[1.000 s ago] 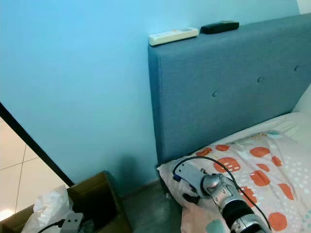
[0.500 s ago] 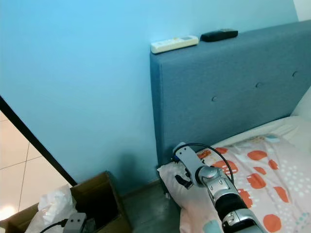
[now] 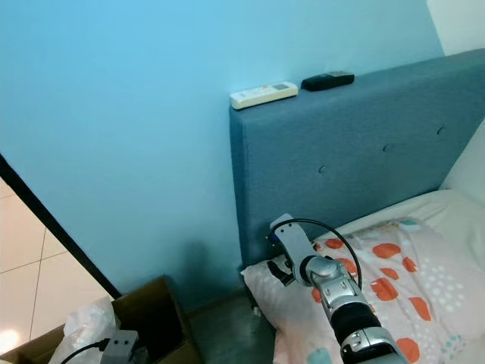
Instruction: Clean up the room
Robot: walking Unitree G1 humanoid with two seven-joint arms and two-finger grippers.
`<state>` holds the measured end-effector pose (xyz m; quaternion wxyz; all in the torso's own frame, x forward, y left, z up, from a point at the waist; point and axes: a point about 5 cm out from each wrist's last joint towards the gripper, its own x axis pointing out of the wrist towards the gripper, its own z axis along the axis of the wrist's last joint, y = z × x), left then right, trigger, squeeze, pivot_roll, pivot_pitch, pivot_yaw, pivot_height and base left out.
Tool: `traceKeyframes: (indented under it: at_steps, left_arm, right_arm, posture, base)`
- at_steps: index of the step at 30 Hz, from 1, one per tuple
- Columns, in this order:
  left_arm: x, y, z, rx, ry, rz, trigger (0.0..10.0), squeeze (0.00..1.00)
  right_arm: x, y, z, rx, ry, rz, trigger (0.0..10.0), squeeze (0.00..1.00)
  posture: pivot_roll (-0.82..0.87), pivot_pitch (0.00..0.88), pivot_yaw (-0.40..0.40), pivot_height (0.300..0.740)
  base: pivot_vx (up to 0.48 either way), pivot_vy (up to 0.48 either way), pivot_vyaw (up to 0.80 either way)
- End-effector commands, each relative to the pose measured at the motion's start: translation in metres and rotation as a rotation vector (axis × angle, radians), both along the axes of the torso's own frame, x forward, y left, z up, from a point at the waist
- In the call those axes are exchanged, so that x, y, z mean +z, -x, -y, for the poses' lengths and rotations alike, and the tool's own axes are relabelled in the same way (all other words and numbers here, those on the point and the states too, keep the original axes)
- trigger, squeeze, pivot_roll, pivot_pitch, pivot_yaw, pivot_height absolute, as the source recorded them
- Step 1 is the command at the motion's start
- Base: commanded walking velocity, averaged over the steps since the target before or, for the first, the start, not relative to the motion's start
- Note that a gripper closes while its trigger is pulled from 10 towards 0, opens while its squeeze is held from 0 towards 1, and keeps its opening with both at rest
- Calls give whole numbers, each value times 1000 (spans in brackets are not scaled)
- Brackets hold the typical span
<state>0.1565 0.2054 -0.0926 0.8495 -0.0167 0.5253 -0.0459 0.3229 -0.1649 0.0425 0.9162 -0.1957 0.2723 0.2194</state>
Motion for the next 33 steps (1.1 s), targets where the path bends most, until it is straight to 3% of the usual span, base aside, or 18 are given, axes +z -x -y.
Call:
traceKeyframes:
  at_steps: [1, 5, 13, 25, 33]
  left_arm:
    - [0, -1, -2, 14, 1, 4, 10000, 0]
    - [2, -3, -2, 34, 1, 14, 10000, 0]
    - [2, -4, -4, 19, -28, 8, 10000, 0]
    - [3, -6, -5, 12, -40, 15, 10000, 0]
    - [2, -4, -5, -52, -64, 14, 10000, 0]
  right_arm:
    - [-3, 0, 0, -17, 19, 8, 10000, 0]
    - [-4, -1, 1, -49, 24, 14, 10000, 0]
    - [-8, 0, -1, -60, 17, 14, 10000, 0]
    - [-8, 0, -1, -65, 19, 22, 10000, 0]
    - [-3, -4, 0, -71, 19, 73, 10000, 0]
  posture:
    - [38, 25, 20, 740]
    - [41, 21, 22, 740]
    - [41, 18, 29, 740]
    - [41, 16, 30, 740]
    - [39, 20, 29, 740]
  base:
    - [0, 0, 0]
    - [0, 74, 0]
    - [0, 473, 0]
    - [0, 0, 0]
    - [0, -465, 0]
